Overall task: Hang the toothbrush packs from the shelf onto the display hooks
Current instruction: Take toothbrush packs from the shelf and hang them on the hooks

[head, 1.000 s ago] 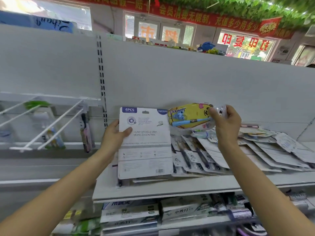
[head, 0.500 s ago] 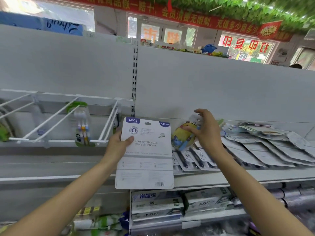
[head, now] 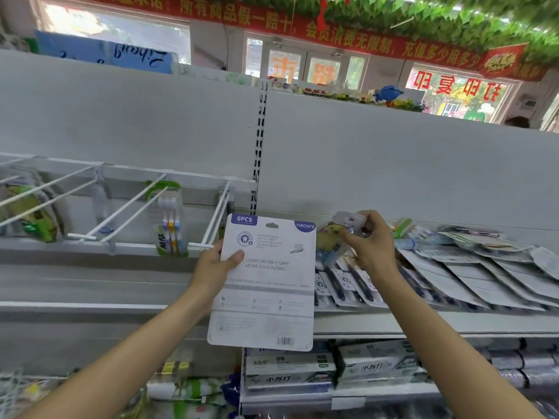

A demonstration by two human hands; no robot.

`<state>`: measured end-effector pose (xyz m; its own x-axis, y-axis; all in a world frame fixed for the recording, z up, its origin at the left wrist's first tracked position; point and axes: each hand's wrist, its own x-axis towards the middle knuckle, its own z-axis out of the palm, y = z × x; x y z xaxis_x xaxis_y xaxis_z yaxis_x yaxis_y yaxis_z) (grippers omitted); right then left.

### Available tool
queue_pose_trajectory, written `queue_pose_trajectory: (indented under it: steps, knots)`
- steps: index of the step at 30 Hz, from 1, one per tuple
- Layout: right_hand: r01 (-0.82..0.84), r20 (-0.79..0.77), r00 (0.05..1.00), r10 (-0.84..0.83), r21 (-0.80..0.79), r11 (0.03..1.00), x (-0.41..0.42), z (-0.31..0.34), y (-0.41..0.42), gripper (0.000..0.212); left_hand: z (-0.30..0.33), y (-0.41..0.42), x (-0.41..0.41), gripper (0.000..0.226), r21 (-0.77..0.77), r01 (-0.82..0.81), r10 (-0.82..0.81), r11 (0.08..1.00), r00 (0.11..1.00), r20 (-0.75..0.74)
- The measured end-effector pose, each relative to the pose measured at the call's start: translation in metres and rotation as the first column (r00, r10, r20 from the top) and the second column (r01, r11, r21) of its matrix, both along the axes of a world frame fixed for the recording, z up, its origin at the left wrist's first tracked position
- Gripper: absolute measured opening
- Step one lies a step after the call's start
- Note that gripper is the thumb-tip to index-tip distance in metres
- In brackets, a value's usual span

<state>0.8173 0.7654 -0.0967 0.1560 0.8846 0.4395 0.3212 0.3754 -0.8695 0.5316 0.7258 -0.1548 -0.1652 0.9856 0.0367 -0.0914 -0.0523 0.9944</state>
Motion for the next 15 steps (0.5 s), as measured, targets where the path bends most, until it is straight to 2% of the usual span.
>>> queue_pose_trajectory:
  steps: [2,4,7,11,12,15]
  knots:
    - [-0.059,-0.131,0.989,0.064,0.036,0.998,-0.005,0.009,-0.006,0.023,-0.001,-0.013,-0.001,0.014,-0.003,0.008,-0.008,1.0,1.0,0.027]
    - [-0.119,-0.195,0.973,0.125,0.04,0.992,-0.011,0.012,-0.011,0.02,-0.003,-0.027,-0.007,0.016,0.01,0.024,-0.025,1.0,0.999,0.035]
    - [-0.21,-0.215,0.953,0.211,0.03,0.977,-0.026,0.008,-0.019,0.02,-0.01,-0.05,-0.016,0.022,0.028,0.079,-0.08,0.997,0.995,0.052]
    - [-0.322,-0.152,0.937,0.315,-0.028,0.946,-0.051,-0.012,-0.034,0.018,-0.028,-0.076,-0.03,0.029,0.055,0.129,-0.131,0.99,0.991,0.019]
    - [-0.341,-0.12,0.935,0.333,-0.053,0.939,-0.057,-0.018,-0.037,0.02,-0.032,-0.08,-0.035,0.034,0.063,0.127,-0.128,0.99,0.992,0.022]
    - [-0.379,-0.044,0.925,0.376,-0.113,0.918,-0.075,-0.035,-0.045,0.022,-0.041,-0.091,-0.055,0.075,0.069,0.108,-0.111,0.992,0.993,0.038]
